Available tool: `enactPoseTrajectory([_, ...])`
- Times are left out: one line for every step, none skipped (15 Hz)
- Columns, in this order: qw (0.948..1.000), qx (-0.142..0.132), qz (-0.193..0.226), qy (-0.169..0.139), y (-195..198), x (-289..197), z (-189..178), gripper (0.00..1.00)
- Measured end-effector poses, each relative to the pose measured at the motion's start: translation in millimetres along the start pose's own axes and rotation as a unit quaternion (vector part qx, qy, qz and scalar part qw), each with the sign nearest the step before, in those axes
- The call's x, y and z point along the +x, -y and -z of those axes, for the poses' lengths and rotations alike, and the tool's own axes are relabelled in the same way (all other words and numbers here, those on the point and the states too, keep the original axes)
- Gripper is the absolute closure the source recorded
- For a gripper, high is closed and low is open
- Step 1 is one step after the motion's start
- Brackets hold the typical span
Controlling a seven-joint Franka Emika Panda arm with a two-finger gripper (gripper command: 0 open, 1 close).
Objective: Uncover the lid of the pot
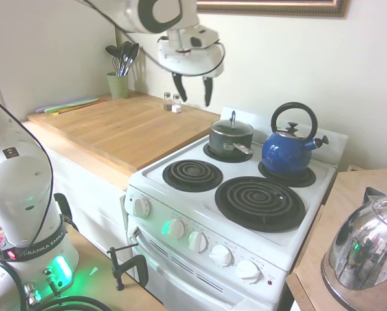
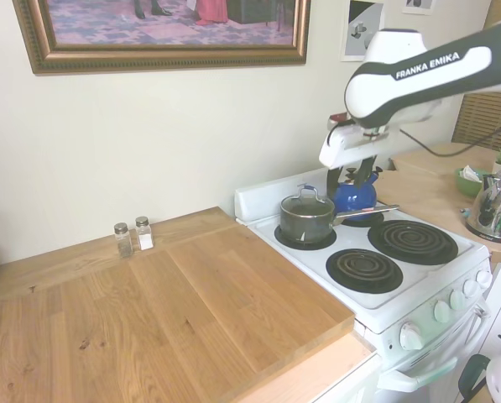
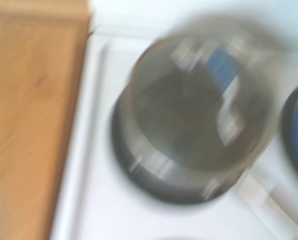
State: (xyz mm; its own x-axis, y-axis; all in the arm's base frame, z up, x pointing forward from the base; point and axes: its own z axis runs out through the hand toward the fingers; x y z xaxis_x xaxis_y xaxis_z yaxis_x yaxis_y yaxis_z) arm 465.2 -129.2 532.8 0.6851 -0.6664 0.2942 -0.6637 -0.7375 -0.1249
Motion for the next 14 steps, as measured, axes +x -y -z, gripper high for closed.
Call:
enactPoseTrajectory([0.9999, -0.001, 0.010, -0.003, 4, 22, -11, 0.00])
enactPoseTrajectory([0.9999, -0.002, 0.017, 0.001, 10, 41, -25, 0.00])
enactPoseTrajectory([0.9997, 0.001, 0.023, 0.009, 16, 58, -41, 0.00])
enactPoseTrajectory([0.9993, 0.006, 0.030, 0.020, 24, 72, -60, 0.00])
enactPoseTrajectory([0.9987, 0.014, 0.037, 0.030, 34, 80, -75, 0.00])
enactPoseTrajectory([0.9978, 0.025, 0.046, 0.041, 44, 85, -88, 1.00])
enactPoseTrajectory([0.9968, 0.031, 0.053, 0.050, 53, 89, -100, 1.00])
enactPoseTrajectory([0.9961, 0.031, 0.056, 0.060, 59, 92, -109, 1.00])
enactPoseTrajectory([0.9955, 0.030, 0.058, 0.069, 60, 96, -118, 1.00])
enactPoseTrajectory([0.9949, 0.030, 0.060, 0.076, 58, 99, -125, 1.00])
enactPoseTrajectory([0.9944, 0.029, 0.061, 0.081, 53, 101, -130, 1.00])
enactPoseTrajectory([0.9942, 0.031, 0.061, 0.083, 47, 103, -131, 1.00])
enactPoseTrajectory([0.9940, 0.036, 0.061, 0.084, 42, 106, -130, 1.00])
enactPoseTrajectory([0.9938, 0.038, 0.062, 0.084, 38, 109, -130, 1.00])
